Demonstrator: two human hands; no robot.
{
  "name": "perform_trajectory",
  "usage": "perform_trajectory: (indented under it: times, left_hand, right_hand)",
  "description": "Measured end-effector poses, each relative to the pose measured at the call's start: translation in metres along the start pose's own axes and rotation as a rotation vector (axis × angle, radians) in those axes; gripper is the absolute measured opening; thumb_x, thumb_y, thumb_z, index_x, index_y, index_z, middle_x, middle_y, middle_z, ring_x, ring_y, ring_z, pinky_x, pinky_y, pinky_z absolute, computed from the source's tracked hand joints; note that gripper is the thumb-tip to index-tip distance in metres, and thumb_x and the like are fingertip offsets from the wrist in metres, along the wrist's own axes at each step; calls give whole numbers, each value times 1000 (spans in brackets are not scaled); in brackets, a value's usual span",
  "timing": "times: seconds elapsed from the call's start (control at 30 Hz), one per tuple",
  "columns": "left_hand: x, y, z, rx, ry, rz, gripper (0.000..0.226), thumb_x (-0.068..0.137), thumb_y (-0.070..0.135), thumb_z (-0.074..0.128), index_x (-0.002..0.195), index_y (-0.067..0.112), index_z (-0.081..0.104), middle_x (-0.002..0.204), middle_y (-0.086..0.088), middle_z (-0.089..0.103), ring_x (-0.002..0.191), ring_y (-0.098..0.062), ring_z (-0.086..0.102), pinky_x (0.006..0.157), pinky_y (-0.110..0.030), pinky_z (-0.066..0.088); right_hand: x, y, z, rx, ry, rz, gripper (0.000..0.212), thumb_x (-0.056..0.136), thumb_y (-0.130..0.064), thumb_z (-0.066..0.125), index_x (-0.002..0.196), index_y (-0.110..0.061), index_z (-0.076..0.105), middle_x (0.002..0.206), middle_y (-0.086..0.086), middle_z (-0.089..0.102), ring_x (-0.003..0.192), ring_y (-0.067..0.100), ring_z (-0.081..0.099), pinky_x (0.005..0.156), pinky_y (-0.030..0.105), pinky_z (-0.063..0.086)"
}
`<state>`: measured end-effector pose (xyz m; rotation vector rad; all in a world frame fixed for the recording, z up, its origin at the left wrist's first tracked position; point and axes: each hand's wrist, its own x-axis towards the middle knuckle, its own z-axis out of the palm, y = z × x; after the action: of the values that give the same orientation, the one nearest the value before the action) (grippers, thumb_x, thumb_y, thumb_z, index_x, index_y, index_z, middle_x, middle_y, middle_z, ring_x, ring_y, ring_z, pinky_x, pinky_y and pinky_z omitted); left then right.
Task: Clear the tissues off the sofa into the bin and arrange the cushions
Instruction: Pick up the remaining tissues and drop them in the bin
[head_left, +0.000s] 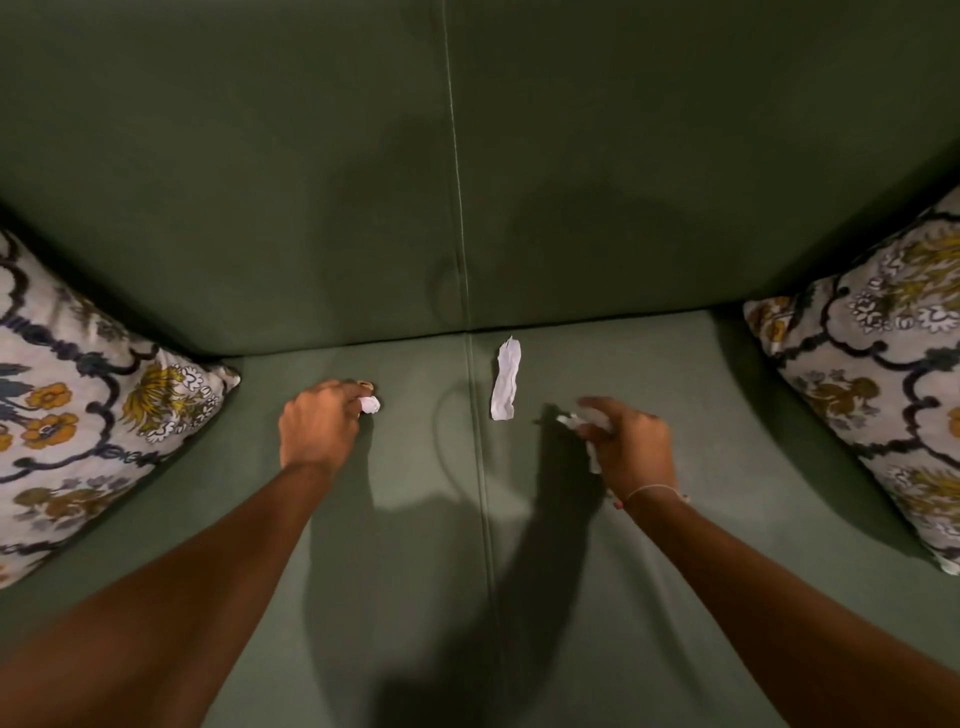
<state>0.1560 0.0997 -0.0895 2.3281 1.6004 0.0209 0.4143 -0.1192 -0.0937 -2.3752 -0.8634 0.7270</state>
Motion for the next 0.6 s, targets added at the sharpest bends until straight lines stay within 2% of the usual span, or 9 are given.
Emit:
perform_trajectory:
  times: [0.03,0.1,0.2,0.27,0.33,0.43,0.5,0.6]
  left_hand:
    - [-6,-1,-1,-17,11,1,22,83,19,66,99,30,75,107,-1,75,91,-35,68,73,-38,52]
    - [-20,-2,-5,-51,12,-11,21,82,21,66,98,32,75,107,1,75,92,-33,69,74,-37,53]
    - [-42,-6,-9,-82,2,-21,20,82,23,66,96,34,76,106,5,75,91,-30,70,74,-36,53]
    - [-57,-12,-8,-96,0,-5,22,80,20,67,94,34,76,105,6,76,90,-28,70,73,-35,54]
    - [-69,-17,-5,-110,4,1,24,78,18,68,93,34,76,104,7,76,89,-27,71,72,-34,54]
    - [-86,-26,4,-149,23,-38,23,77,16,71,90,34,76,101,10,76,85,-25,71,67,-31,52]
    - [-98,-33,8,-196,32,-56,22,76,17,71,90,34,76,101,11,76,86,-24,71,67,-30,52]
    - [-112,-51,6,-247,29,-105,25,79,21,70,100,33,73,100,3,77,91,-29,69,73,-35,53]
  right_hand:
    - [5,-15,6,-7,-45,-32,44,88,-19,62,125,-40,54,98,7,73,82,21,69,75,28,58]
    - [18,-42,18,-174,-160,-135,65,89,-17,59,139,-47,31,91,13,69,79,30,66,74,44,57]
    - [39,-73,32,-532,-305,-303,77,89,-6,51,146,-43,15,96,16,65,84,34,64,76,46,55]
    - [51,-82,39,-680,-386,-348,71,91,-7,50,148,-36,19,109,19,63,95,37,63,79,47,54]
    - [54,-80,43,-743,-387,-371,53,92,-14,51,141,-29,37,115,20,62,101,39,62,82,48,54]
    - [50,-73,48,-730,-338,-350,31,92,-19,54,123,-18,58,107,17,65,98,35,64,84,46,55]
    - [48,-68,48,-707,-293,-278,27,91,-18,57,117,-13,62,103,16,66,95,33,65,84,45,56]
    - [30,-70,55,-574,-267,-189,26,89,-15,59,114,-19,64,100,14,67,88,30,66,79,45,59]
